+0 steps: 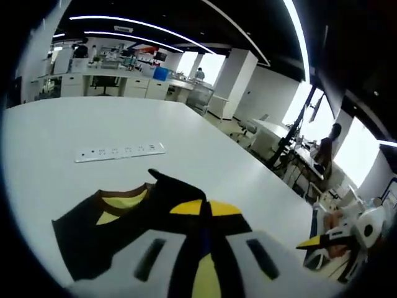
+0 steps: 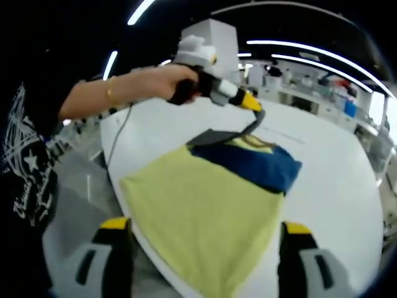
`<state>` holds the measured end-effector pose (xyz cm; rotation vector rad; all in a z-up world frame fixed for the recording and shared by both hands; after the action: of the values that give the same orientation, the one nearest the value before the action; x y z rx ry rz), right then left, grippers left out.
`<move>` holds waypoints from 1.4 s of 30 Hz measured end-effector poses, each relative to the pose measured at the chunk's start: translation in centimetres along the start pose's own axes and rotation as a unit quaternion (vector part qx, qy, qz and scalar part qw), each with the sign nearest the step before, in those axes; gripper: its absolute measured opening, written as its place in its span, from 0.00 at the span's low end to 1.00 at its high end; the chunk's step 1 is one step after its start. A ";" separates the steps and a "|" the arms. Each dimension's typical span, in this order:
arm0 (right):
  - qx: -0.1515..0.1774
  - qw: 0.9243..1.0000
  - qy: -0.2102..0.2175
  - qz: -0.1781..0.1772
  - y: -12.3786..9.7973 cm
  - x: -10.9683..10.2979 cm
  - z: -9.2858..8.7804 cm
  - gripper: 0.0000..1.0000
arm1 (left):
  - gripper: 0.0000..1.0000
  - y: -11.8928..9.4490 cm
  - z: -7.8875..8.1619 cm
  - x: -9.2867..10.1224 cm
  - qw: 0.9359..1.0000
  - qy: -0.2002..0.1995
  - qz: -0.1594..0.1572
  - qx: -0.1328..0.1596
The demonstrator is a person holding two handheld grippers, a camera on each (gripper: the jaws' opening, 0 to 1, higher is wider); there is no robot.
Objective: Fold the garment on the visible template until the final outline fits inside the template.
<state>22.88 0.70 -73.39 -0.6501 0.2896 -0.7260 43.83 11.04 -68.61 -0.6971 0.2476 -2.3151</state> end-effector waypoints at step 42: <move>0.039 0.998 0.056 -0.016 2.9 4.4 2.9 0.92 | 0.87 -2.6 -0.9 -1.7 0.990 0.138 0.007 -0.002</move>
<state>28.95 0.59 -73.11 -0.5423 0.3533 -0.8019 42.88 14.08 -69.15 -0.3723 0.3824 -2.3950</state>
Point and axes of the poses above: the point that each gripper's makers call its tool centre point, and the gripper's own axes: y roughly forward along the fingers, x roughly to its right, z roughly out of its top, the point moved 3 cm from there along -y, roughly backward along the fingers, and after that the axes turned 6 degrees about -z, right-handed, at the moved point
